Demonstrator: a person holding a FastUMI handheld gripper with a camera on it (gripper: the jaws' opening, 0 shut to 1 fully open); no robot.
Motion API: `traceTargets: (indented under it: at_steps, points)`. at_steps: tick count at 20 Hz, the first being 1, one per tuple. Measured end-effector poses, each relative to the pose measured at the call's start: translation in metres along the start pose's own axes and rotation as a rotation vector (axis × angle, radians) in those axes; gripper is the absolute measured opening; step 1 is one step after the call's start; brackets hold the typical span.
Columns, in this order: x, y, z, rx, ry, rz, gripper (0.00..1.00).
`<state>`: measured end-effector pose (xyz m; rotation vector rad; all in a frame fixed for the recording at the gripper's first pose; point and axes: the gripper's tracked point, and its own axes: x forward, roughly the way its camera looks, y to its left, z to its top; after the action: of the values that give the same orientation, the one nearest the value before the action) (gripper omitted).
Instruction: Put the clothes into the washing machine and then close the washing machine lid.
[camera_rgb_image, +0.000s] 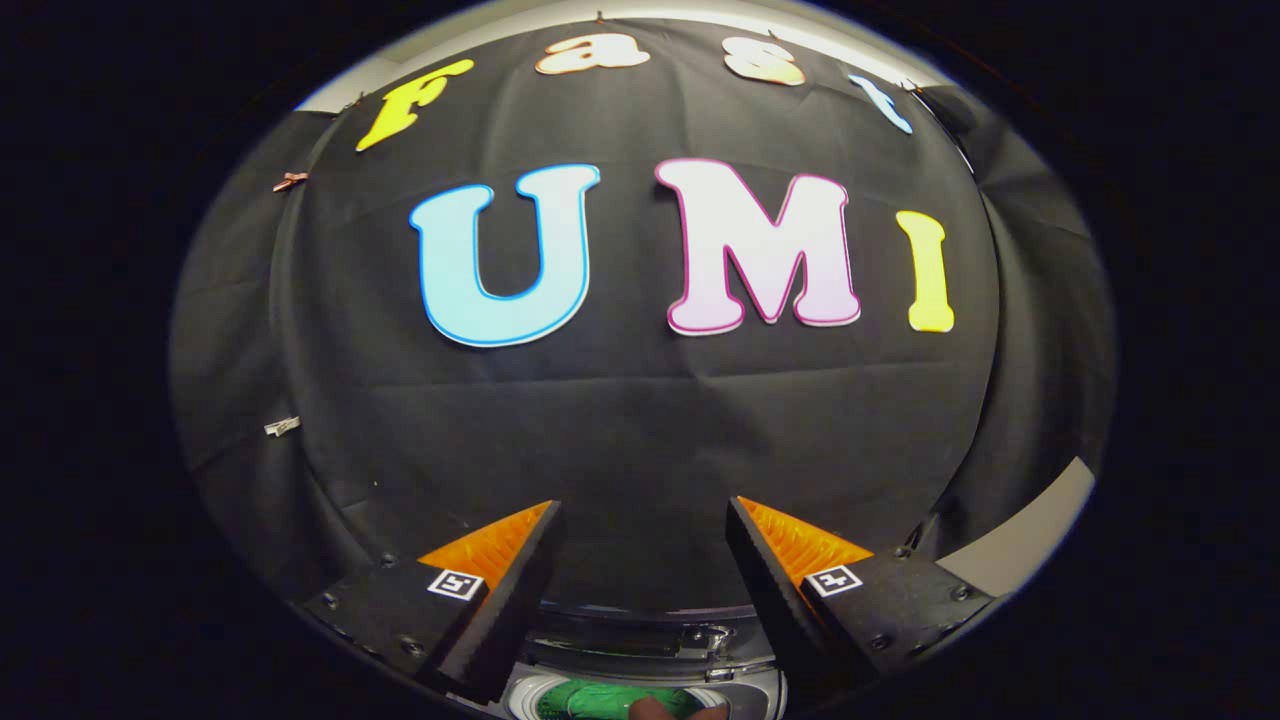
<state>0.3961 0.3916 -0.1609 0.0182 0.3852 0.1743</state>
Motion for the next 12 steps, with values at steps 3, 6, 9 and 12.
traceTargets:
  at_steps: [3, 6, 9, 12]
  points:
    - [0.019, -0.01, -0.023, 0.015, 0.079, -0.021, 1.0]
    - [0.029, -0.013, -0.048, 0.039, 0.159, -0.025, 1.0]
    - [0.033, -0.015, -0.068, 0.0, 0.202, -0.014, 0.99]
    - [0.032, -0.014, -0.07, -0.003, 0.186, -0.013, 1.0]
